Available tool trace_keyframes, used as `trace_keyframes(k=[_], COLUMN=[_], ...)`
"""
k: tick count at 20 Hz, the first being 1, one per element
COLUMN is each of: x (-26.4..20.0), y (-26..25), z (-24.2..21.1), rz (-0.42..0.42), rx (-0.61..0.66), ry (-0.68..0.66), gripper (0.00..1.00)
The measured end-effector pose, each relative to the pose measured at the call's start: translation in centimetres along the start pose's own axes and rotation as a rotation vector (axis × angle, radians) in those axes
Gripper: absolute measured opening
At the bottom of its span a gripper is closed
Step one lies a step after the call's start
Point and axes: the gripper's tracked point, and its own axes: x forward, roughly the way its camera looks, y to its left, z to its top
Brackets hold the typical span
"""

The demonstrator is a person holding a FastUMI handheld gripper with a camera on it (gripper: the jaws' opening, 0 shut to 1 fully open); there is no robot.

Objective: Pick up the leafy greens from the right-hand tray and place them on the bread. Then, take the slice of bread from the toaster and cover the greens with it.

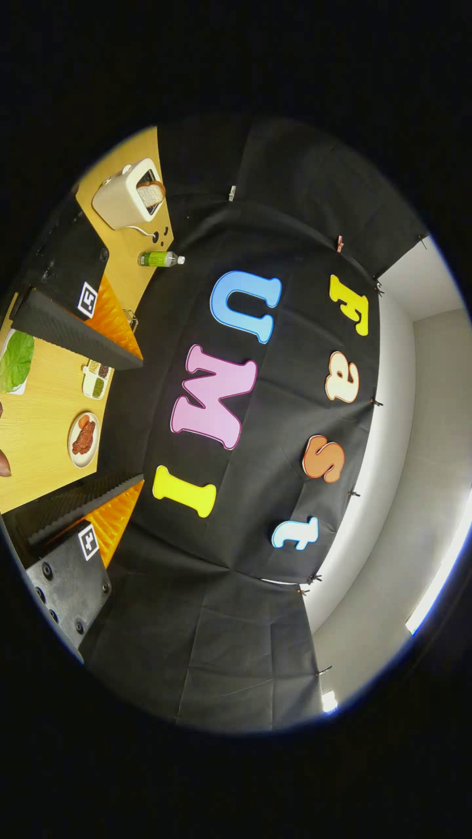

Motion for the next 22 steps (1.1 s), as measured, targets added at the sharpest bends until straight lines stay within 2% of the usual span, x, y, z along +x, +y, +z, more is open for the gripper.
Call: trace_keyframes(k=[10, 12, 15, 18, 22], x=[-0.1, 0.0, -0.1, -1.3, -2.5], y=[0.4, 1.5, 3.7, 5.7, 6.9], z=[-0.7, -1.5, -4.2, -9.1, -16.6], rz=[0.028, 0.08, 0.206, 0.33, 0.398], rx=[0.026, 0.044, 0.07, 0.122, 0.108], ry=[0.029, 0.057, 0.152, 0.303, 0.486], gripper=[0.97, 0.97, 0.97, 0.97, 0.98])
